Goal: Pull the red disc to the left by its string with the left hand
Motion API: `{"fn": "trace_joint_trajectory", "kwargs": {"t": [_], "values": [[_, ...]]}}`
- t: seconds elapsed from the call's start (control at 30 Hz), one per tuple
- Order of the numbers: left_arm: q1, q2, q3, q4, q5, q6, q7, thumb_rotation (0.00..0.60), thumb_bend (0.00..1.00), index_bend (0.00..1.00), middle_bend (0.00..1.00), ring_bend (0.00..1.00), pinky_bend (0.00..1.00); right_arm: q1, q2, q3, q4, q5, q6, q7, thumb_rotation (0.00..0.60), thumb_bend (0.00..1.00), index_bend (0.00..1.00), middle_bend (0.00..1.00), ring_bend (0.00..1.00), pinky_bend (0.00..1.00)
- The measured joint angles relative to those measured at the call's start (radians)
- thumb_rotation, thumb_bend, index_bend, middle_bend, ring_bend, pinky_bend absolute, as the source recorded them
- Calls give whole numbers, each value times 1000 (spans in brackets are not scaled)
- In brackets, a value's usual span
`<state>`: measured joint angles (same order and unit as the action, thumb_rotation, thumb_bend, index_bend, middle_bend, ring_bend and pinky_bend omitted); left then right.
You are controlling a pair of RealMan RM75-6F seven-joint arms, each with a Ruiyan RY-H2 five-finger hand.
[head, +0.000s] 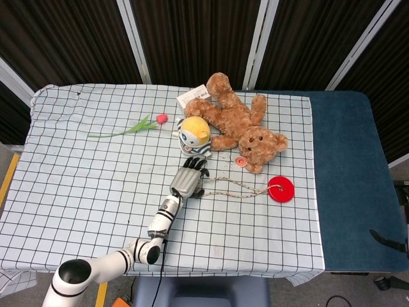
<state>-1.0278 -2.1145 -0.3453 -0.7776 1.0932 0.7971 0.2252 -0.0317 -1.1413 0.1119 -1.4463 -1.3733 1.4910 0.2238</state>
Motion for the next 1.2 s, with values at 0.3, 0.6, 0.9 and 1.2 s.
{"fn": "trace_joint_trajectory", "kwargs": {"t": [0.3, 0.6, 0.9, 1.2], "values": [[5, -13, 14, 39, 32, 6, -56, 600, 473, 649, 167, 0, 25, 2, -2, 4, -1, 9, -9, -11, 600, 29, 0, 0, 0, 0], [31, 8, 37, 12, 49, 23, -43, 600, 578, 818, 216, 16, 27, 1, 0, 7, -3, 11, -9, -10, 600, 28, 0, 0, 0, 0], [178, 187, 87, -222, 79, 178, -9, 600, 650, 877, 244, 48, 64, 12, -5, 8, -6, 6, -19, -25, 600, 29, 0, 0, 0, 0], [458, 519, 210, -507, 141, 464, 33, 600, 656, 884, 256, 61, 78, 30, -13, 7, -22, -13, -28, -51, 600, 29, 0, 0, 0, 0]]}}
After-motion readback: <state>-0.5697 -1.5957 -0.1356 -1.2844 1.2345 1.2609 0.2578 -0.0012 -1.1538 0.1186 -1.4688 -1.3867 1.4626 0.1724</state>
